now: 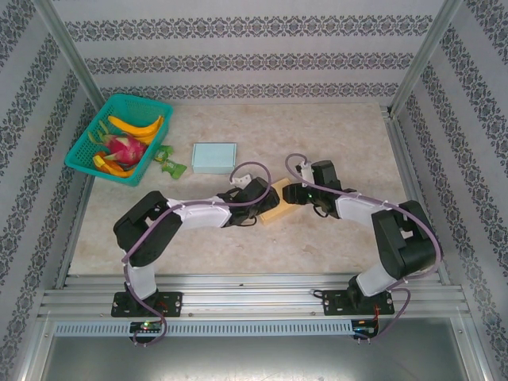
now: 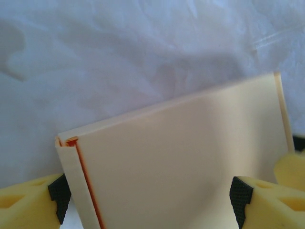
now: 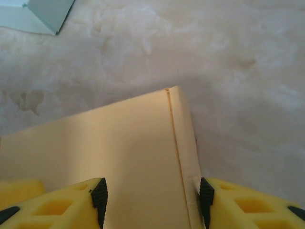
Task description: Fold the paper box
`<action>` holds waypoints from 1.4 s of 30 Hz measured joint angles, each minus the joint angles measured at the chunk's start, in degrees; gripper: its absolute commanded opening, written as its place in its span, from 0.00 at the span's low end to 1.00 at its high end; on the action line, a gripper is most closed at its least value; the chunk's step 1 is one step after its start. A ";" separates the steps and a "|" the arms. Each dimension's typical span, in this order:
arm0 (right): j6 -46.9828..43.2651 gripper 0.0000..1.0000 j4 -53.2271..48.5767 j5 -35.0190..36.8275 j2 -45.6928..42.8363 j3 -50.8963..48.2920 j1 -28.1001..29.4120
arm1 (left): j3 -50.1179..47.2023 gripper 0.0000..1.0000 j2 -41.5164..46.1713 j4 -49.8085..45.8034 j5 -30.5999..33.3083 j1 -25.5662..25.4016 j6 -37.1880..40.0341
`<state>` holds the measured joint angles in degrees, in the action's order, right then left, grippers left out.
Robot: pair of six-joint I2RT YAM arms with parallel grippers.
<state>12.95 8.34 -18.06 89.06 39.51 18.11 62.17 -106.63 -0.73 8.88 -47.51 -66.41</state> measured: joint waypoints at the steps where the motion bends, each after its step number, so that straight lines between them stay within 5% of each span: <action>1: 0.44 0.51 0.13 0.02 -0.22 -0.33 0.00 | 0.79 0.87 -0.24 -0.46 0.17 0.31 0.57; 8: 2.23 0.41 1.07 1.99 -0.39 -0.85 -0.31 | 8.33 0.79 -4.35 -6.27 2.12 1.27 6.05; 20: 3.67 0.41 1.33 5.60 0.35 2.84 -0.68 | 19.93 0.75 -10.84 -9.97 1.77 5.51 12.50; 42: 2.97 0.42 11.47 8.74 17.77 17.22 -2.56 | 31.91 0.76 -19.74 -6.67 2.38 11.32 24.44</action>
<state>15.92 19.81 -9.32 106.83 56.73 15.55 94.08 -126.37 -7.40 11.27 -36.18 -41.98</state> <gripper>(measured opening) 0.417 0.761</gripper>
